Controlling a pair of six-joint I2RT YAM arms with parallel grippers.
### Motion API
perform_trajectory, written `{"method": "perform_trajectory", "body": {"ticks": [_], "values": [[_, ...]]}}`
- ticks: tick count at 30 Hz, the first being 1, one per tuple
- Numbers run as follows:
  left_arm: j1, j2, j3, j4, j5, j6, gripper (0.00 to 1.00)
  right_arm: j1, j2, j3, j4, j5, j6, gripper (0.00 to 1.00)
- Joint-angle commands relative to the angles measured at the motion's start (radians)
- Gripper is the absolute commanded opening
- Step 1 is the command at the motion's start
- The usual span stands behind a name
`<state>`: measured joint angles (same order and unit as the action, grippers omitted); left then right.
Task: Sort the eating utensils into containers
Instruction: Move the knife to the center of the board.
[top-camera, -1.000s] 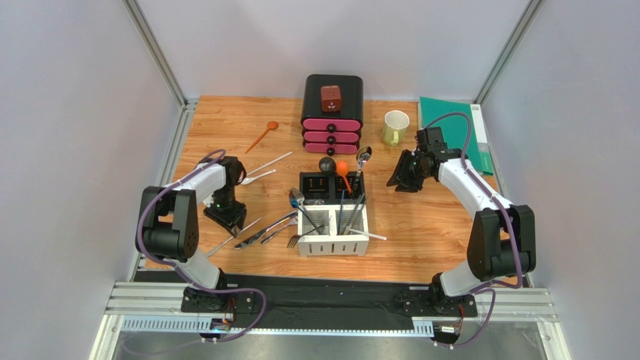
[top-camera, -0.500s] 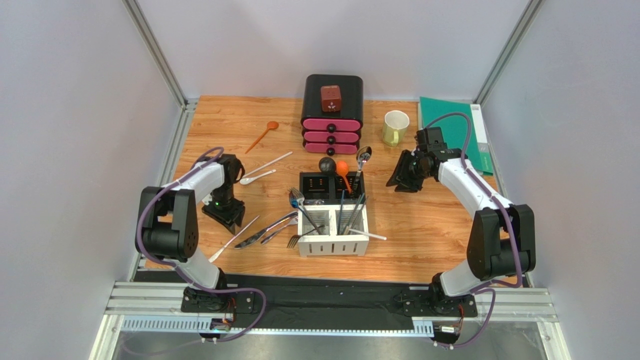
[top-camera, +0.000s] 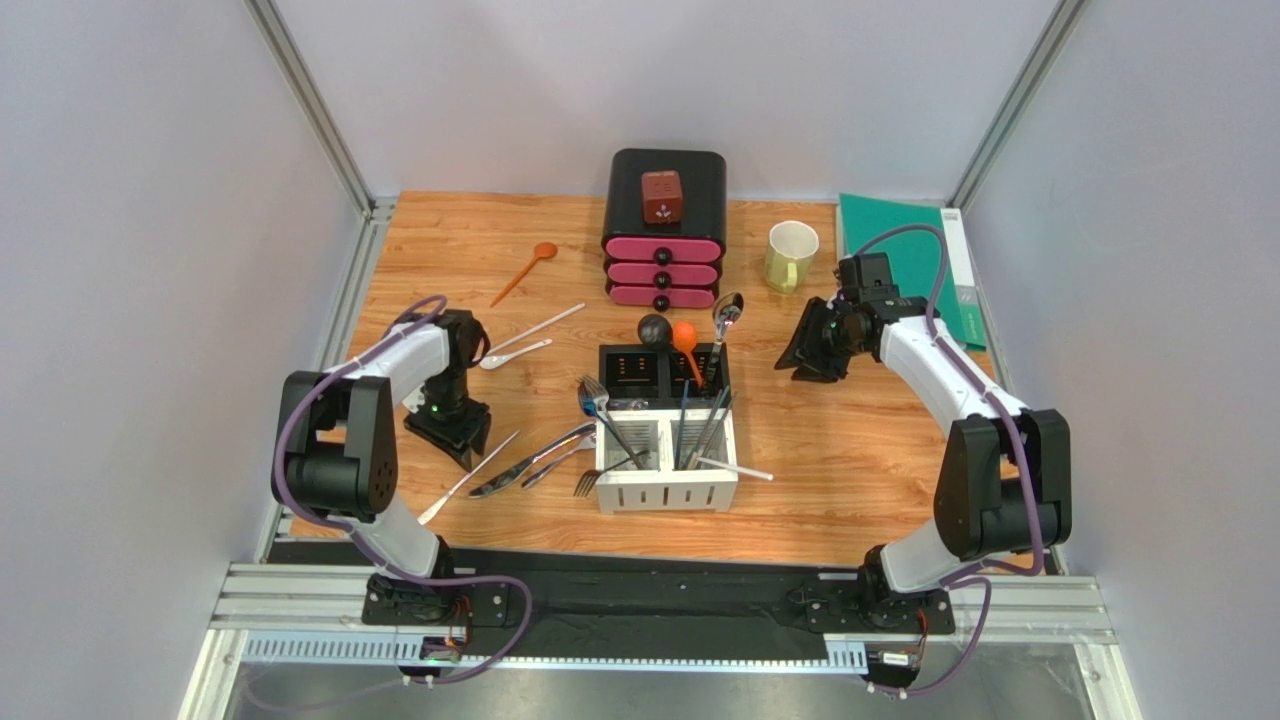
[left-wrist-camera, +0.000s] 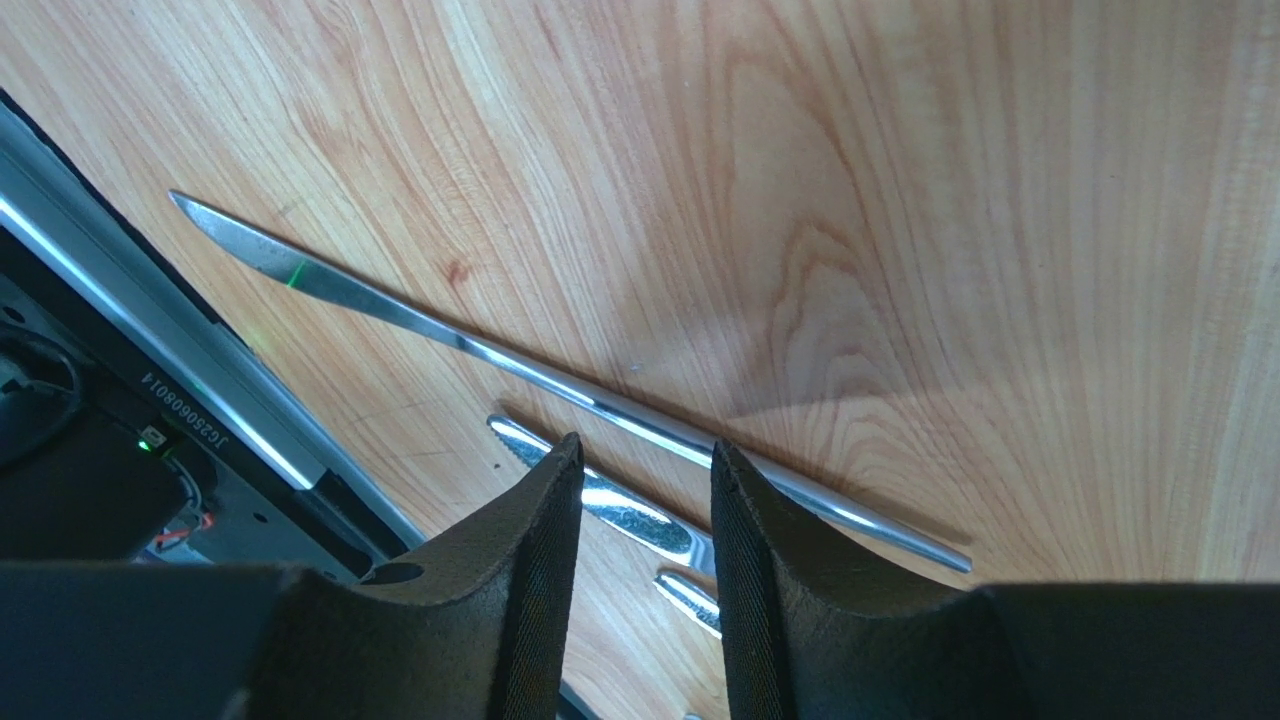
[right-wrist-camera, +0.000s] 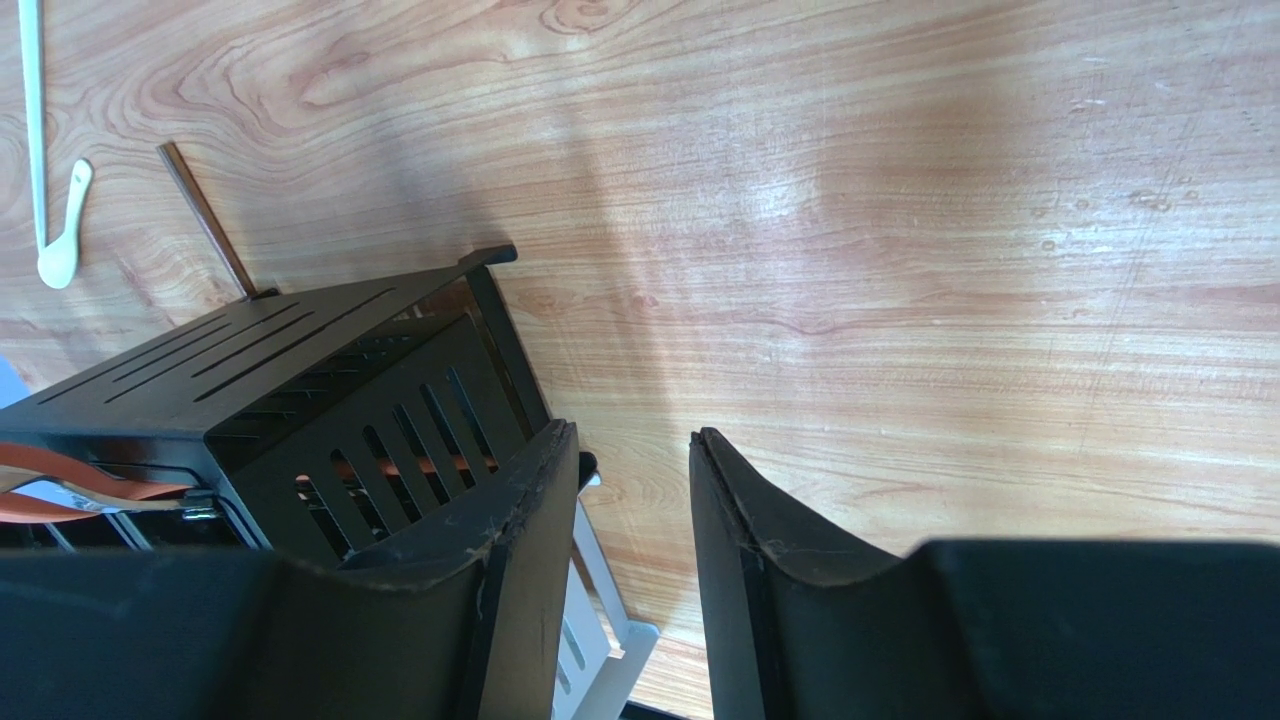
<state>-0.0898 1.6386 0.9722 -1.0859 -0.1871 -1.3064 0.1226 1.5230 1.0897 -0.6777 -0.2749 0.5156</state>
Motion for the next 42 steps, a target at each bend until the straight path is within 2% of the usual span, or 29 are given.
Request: {"method": "perform_trajectory", "body": {"ticks": [1,13,20,23,28,31,33,35,36,37,42], "values": [[0.005,-0.008,-0.013,-0.035,0.02,-0.07,0.43,-0.014,0.006,0.018,0.038,-0.029,0.006,0.38],[0.005,0.066,0.034,-0.08,0.067,-0.186,0.43,-0.041,-0.011,-0.007,0.058,-0.058,0.026,0.38],[0.007,-0.029,0.053,-0.1,0.014,-0.231,0.41,-0.043,-0.014,-0.027,0.072,-0.072,0.032,0.38],[0.007,-0.071,0.031,-0.103,0.049,-0.244,0.38,-0.043,-0.012,-0.027,0.075,-0.076,0.034,0.38],[0.005,-0.146,-0.047,-0.141,0.107,-0.229,0.32,-0.043,-0.003,-0.022,0.076,-0.079,0.037,0.38],[0.005,-0.264,-0.136,-0.17,0.097,-0.266,0.27,-0.044,-0.006,-0.024,0.079,-0.083,0.041,0.38],[0.005,-0.348,-0.194,-0.166,0.072,-0.287,0.17,-0.043,-0.003,-0.027,0.087,-0.089,0.047,0.38],[0.009,-0.39,-0.217,-0.158,0.049,-0.31,0.11,-0.043,0.003,-0.03,0.096,-0.099,0.052,0.38],[0.01,-0.391,-0.221,-0.157,0.038,-0.31,0.02,-0.043,0.005,-0.03,0.098,-0.104,0.055,0.38],[0.015,-0.388,-0.218,-0.154,0.028,-0.301,0.0,-0.043,0.006,-0.03,0.098,-0.11,0.058,0.38],[0.035,-0.278,-0.121,-0.21,-0.037,-0.277,0.0,-0.043,0.003,-0.031,0.099,-0.122,0.057,0.38]]}}
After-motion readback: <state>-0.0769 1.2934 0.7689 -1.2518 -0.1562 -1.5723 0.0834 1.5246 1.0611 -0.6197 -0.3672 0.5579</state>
